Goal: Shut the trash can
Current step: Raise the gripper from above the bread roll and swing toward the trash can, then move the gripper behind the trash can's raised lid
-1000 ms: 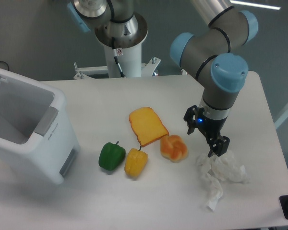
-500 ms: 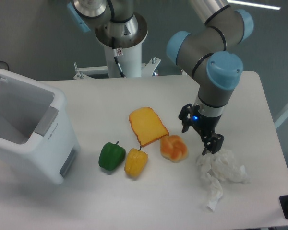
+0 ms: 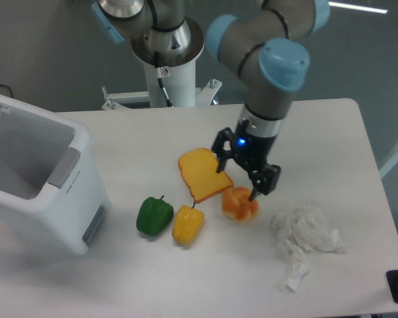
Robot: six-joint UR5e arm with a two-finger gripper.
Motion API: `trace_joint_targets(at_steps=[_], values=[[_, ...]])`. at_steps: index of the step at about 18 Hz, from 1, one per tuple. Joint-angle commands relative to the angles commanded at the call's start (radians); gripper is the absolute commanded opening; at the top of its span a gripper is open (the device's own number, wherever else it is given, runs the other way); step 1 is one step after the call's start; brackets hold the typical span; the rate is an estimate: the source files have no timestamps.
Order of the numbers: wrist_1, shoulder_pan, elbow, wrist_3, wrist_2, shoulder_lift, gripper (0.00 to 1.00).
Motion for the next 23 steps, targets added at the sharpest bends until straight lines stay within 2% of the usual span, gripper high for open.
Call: trace_joint_targets(at_steps=[3, 9, 12, 18, 23], values=[[-0.017, -0.063, 0.000, -0.104, -0.005, 0.049, 1.00], [-0.172, -0.094, 0.020, -0.123, -0.015, 0.210, 1.00], [-0.198, -0.130, 0.008, -0.175, -0.054, 0.284, 1.00], [-0.198, -0.298, -0.015, -0.307, -0.057, 0.307, 1.00], [-0.199, -0.385, -0.023, -0.356, -0.133, 0.316, 1.00]])
